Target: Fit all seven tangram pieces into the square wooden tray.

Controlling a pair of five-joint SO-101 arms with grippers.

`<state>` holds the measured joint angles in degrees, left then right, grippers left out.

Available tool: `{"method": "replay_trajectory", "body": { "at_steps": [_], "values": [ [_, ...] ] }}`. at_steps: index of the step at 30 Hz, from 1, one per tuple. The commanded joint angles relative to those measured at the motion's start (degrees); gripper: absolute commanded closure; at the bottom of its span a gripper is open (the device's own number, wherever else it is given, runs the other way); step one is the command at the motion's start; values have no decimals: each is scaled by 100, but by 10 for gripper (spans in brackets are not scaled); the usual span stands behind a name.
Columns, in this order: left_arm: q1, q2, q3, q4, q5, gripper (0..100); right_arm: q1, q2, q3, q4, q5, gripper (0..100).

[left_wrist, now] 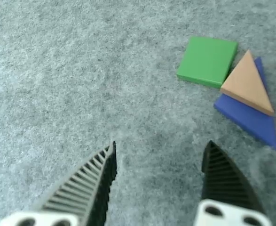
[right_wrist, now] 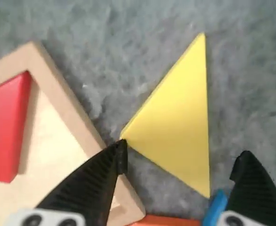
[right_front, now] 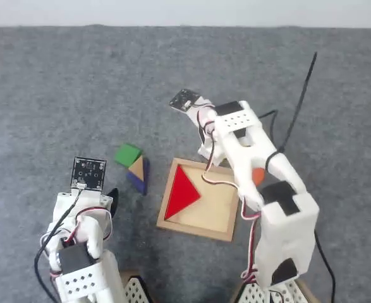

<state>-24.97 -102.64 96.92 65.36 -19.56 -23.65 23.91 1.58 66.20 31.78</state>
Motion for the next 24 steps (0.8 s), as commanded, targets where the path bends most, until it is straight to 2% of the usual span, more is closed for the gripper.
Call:
{"method": "replay_trajectory", "body": {
  "at_steps": [1,6,14,24],
  "values": [
    [0,26,-40,-18,-62,719,40,66,-422,31,79,644],
    [0,26,-40,-18,-62,719,48,215,-440,-119,18,645],
    [0,26,-40,-18,-62,719,31,233,-554,-136,-1046,645],
    [0,26,-40,-18,-62,719,-110,180,-633,75,-1574,646]
  ]
}}
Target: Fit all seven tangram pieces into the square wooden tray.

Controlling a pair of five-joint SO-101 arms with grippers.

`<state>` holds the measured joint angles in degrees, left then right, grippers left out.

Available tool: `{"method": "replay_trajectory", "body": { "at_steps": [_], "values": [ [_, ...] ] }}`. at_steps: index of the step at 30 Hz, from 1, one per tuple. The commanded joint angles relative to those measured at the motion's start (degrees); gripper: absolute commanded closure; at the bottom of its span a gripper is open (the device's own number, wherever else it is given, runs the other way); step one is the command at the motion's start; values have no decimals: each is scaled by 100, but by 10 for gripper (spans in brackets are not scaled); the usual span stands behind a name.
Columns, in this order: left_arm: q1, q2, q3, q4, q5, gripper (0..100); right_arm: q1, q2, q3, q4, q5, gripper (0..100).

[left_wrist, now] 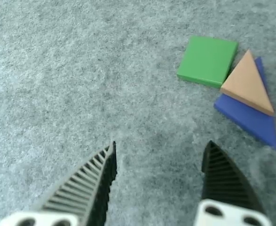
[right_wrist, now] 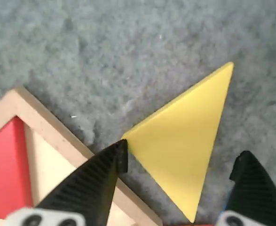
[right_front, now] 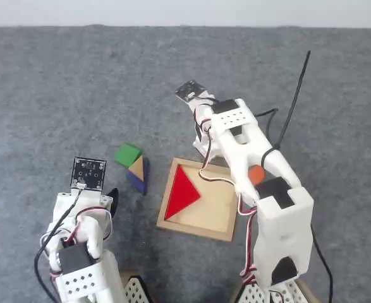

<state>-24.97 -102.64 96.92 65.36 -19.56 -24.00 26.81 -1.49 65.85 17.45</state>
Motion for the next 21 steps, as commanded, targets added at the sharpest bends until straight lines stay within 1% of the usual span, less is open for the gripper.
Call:
{"method": "replay_trajectory", "body": {
  "at_steps": [1,5,9,16,21],
  "values": [
    [0,26,-40,-18,-62,719,-127,-110,-369,145,-158,646],
    [0,26,-40,-18,-62,719,-286,-48,-519,251,-334,645],
    [0,26,-40,-18,-62,719,-303,-40,-519,207,-343,646],
    [0,26,-40,-18,-62,719,-198,163,-536,207,-343,647],
    [0,26,-40,-18,-62,719,-66,514,-545,-127,-334,647]
  ]
}}
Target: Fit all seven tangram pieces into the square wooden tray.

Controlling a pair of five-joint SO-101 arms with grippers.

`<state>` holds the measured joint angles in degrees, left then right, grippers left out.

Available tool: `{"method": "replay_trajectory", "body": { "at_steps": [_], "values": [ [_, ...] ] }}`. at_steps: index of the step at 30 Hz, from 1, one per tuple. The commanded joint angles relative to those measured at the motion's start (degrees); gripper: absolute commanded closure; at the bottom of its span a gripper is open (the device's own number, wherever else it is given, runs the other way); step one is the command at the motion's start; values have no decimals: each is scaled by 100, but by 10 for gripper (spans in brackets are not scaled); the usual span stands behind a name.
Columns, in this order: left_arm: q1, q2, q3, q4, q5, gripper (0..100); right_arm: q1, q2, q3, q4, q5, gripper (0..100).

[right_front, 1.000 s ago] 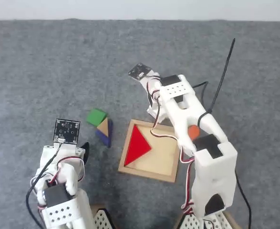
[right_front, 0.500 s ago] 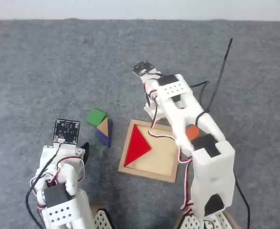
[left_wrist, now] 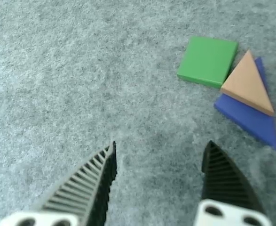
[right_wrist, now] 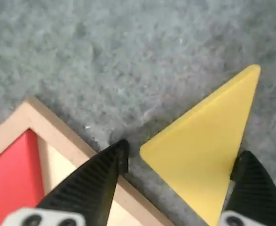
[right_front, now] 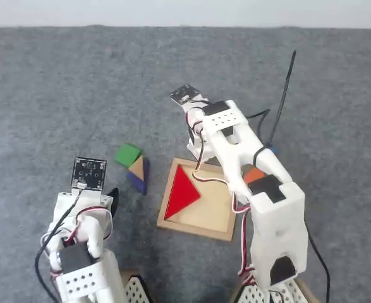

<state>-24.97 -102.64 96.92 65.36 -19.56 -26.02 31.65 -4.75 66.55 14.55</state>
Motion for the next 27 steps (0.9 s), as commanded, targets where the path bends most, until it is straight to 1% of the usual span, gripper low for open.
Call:
{"method": "replay_trajectory", "body": {
  "at_steps": [1,5,6,11,12,13,17,21,27],
  "values": [
    [0,26,-40,-18,-62,719,171,75,-220,-233,-44,648],
    [0,26,-40,-18,-62,719,259,101,-220,-242,-44,652],
    [0,26,-40,-18,-62,719,259,101,-220,-224,-35,666],
    [0,26,-40,-18,-62,719,251,136,-220,-215,0,846],
    [0,26,-40,-18,-62,719,251,136,-220,-224,9,868],
    [0,26,-40,-18,-62,719,251,136,-220,-233,9,872],
    [0,26,-40,-18,-62,719,242,92,-220,-207,9,824],
    [0,26,-40,-18,-62,719,251,84,-334,-163,9,822],
    [0,26,-40,-18,-62,719,233,84,-1204,637,9,822]
  ]
}}
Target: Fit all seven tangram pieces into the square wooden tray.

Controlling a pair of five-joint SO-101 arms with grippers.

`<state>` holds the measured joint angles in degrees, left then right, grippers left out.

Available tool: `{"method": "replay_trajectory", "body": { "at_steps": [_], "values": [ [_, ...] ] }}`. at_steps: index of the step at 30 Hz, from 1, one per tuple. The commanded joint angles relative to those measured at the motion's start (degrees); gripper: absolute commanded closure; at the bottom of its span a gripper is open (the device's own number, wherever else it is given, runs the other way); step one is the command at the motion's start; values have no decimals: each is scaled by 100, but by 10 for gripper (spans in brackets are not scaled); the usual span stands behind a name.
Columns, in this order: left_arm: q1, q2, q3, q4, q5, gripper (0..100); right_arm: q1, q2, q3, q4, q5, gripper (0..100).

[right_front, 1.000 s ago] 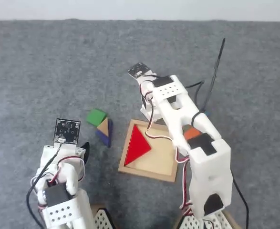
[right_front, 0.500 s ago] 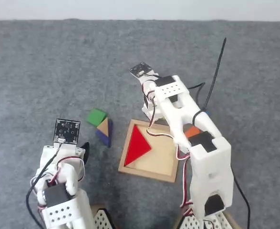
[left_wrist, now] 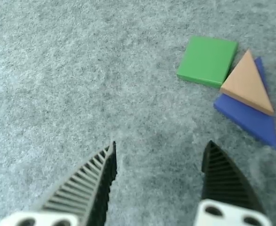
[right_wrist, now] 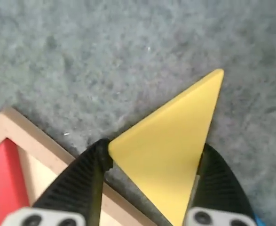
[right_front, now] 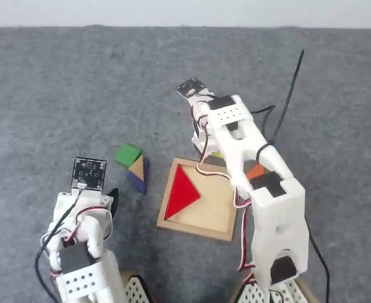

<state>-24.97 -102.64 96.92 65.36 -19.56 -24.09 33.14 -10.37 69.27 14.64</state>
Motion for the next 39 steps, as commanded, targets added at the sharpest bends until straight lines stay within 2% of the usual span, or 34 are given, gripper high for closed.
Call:
{"method": "replay_trajectory", "body": {
  "at_steps": [1,8,14,18,21,26,30,32,34,39],
  "values": [
    [0,26,-40,-18,-62,719,31,-66,-818,514,0,822],
    [0,26,-40,-18,-62,719,-13,-66,-1697,1349,18,822],
    [0,26,-40,-18,-62,719,-804,-180,-1688,2097,782,822],
    [0,26,-40,-18,-62,719,-1218,-716,-1688,2229,862,822],
    [0,26,-40,-18,-62,719,-1226,-919,-1688,2510,800,822],
    [0,26,-40,-18,-62,719,-787,-549,-1697,1851,-193,806],
    [0,26,-40,-18,-62,719,-743,4,-1705,1112,-967,669],
    [0,26,-40,-18,-62,719,-760,259,-1723,804,-1029,591],
    [0,26,-40,-18,-62,719,-796,435,-1723,620,-1064,558],
    [0,26,-40,-18,-62,719,-769,629,-1723,514,-1064,593]
  ]
}}
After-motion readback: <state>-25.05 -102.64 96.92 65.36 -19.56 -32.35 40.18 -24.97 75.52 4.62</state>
